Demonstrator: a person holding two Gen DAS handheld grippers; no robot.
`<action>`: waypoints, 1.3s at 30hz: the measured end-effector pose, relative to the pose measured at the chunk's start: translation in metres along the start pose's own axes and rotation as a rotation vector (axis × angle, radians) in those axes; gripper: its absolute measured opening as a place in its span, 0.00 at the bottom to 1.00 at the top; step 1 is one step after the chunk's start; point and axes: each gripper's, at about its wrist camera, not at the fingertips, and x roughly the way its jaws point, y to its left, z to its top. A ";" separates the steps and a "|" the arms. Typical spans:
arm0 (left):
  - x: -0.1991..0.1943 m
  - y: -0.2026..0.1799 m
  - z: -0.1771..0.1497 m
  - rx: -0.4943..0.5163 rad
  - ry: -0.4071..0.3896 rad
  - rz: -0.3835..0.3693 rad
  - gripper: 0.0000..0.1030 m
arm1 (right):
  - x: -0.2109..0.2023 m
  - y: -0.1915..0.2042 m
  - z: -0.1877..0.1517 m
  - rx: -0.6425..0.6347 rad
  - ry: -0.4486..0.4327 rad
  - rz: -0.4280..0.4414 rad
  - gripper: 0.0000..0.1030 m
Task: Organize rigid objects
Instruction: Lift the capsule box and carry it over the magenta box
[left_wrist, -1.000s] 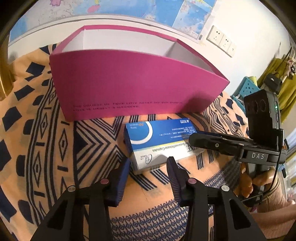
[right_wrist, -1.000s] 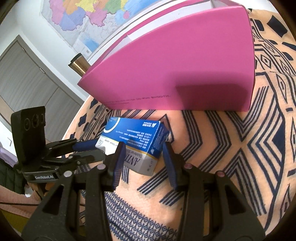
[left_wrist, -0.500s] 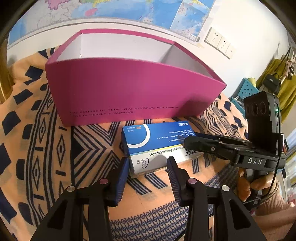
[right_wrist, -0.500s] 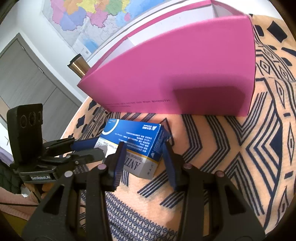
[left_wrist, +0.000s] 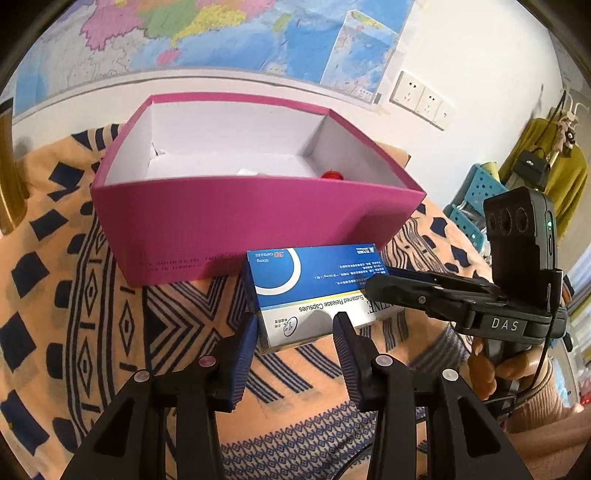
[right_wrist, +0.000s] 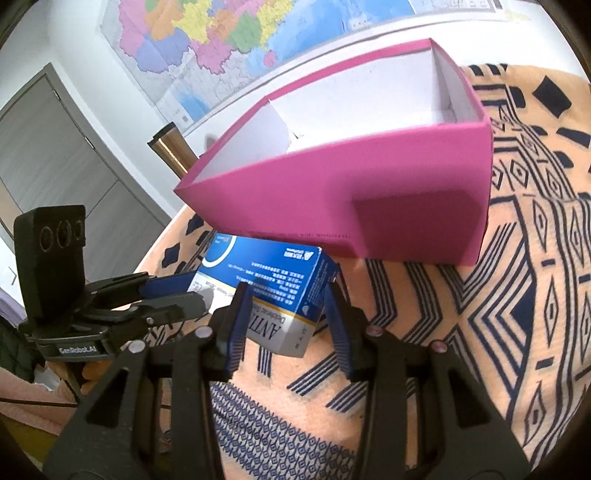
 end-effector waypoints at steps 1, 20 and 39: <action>-0.001 0.000 0.001 0.003 -0.004 -0.001 0.40 | -0.001 0.001 0.000 -0.004 -0.004 -0.001 0.42; -0.014 -0.004 0.010 0.017 -0.056 -0.003 0.40 | -0.022 0.007 0.004 -0.046 -0.046 -0.006 0.42; -0.023 -0.004 0.020 0.027 -0.097 0.004 0.40 | -0.024 0.016 0.020 -0.089 -0.070 -0.013 0.42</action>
